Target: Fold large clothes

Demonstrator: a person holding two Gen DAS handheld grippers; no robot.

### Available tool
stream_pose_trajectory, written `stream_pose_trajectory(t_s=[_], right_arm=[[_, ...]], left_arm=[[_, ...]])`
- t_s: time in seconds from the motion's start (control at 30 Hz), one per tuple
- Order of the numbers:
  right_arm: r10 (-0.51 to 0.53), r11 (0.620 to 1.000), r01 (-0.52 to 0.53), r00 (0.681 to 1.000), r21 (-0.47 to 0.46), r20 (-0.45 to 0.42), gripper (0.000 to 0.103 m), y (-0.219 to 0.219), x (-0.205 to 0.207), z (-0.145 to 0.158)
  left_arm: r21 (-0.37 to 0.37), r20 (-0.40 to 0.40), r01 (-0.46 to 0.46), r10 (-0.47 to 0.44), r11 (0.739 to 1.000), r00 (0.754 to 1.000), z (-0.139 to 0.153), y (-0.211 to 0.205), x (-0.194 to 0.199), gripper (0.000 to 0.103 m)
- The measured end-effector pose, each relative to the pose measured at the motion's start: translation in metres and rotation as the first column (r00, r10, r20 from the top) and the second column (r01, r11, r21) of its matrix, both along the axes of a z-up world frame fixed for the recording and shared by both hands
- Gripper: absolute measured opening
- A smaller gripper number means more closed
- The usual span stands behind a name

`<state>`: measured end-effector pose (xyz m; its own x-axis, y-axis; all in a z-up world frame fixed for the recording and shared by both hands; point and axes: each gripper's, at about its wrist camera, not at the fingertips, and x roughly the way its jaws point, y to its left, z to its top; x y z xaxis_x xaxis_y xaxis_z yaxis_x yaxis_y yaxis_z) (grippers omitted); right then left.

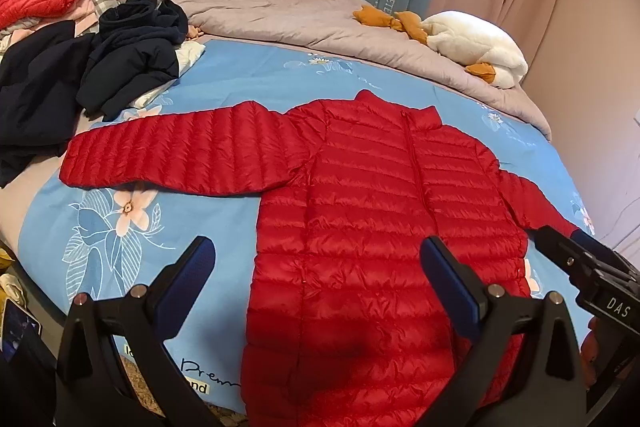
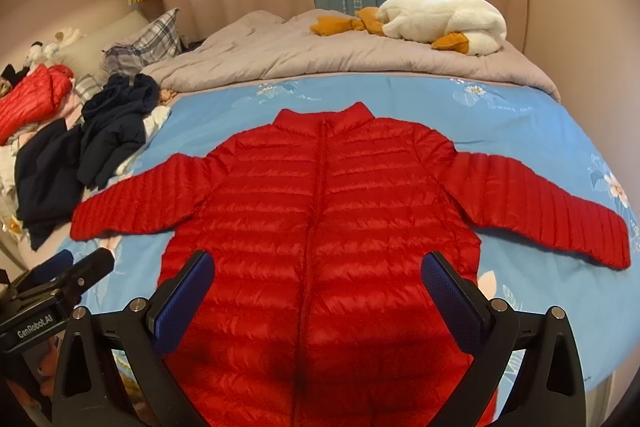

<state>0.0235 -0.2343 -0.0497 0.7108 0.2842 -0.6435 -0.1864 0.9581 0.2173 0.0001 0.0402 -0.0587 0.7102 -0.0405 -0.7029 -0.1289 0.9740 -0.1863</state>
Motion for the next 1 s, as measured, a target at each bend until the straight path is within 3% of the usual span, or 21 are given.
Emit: stream_pose_trajectory(t_s=[1.0], right_arm=[[-0.023, 0.999, 0.023, 1.000, 0.036, 0.003, 0.102, -0.0065, 0.0028, -0.0014]], left_arm=[[-0.028, -0.027, 0.016, -0.016, 0.999, 1.000, -0.0074, -0.0010, 0.0049, 0.102]])
